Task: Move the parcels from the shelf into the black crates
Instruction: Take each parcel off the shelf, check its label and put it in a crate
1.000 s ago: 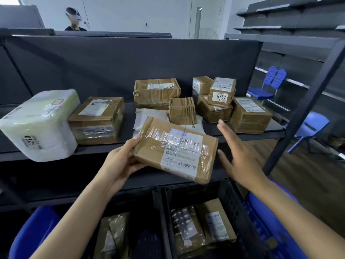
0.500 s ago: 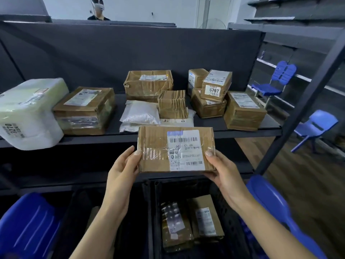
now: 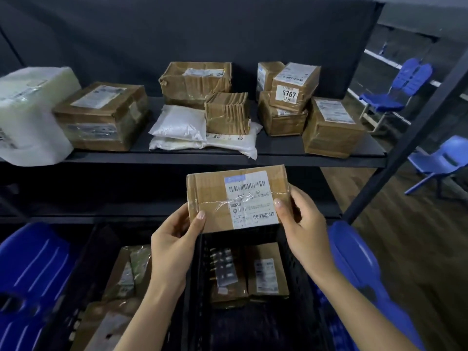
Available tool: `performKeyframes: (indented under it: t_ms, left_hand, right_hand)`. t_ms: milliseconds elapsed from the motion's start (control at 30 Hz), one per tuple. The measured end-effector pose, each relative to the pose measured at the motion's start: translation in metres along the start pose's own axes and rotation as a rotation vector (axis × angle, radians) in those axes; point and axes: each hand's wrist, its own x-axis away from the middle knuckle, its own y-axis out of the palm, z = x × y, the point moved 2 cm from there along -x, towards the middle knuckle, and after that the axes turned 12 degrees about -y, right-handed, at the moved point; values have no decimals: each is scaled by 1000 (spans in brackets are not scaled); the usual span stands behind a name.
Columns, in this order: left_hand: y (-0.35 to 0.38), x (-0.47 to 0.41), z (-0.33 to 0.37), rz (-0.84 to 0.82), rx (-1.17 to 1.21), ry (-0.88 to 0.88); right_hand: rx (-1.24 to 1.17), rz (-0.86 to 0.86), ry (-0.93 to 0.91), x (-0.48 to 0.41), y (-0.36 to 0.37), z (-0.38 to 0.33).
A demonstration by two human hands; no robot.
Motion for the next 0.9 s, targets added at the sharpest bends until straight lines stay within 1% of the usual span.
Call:
performKeyframes:
  t_ms: [67, 167, 233, 333, 400, 467, 633, 767, 900]
  left_hand:
    - [0, 0, -5, 28, -28, 12]
    - [-1, -1, -10, 86, -178, 68]
    - [1, 1, -14, 121, -274, 132]
    - [3, 3, -20, 126, -356, 161]
    - [4, 4, -23, 128, -457, 163]
    - [5, 4, -27, 133, -527, 158]
    - [9, 4, -53, 139, -660, 96]
    - [1, 13, -100, 130, -801, 35]
    - [-12, 20, -154, 98, -916, -130]
  right_hand:
    - [54, 46, -3, 6, 3, 2]
    - [93, 74, 51, 18, 11, 7]
    - [97, 32, 22, 25, 15, 9]
    - [134, -74, -8, 32, 16, 11]
    - [173, -119, 16, 36, 14, 14]
    - [190, -129, 51, 40, 12, 18]
    - [164, -83, 202, 57, 14, 42]
    - [226, -159, 294, 93, 25, 68]
    - [245, -237, 420, 138, 42, 101]
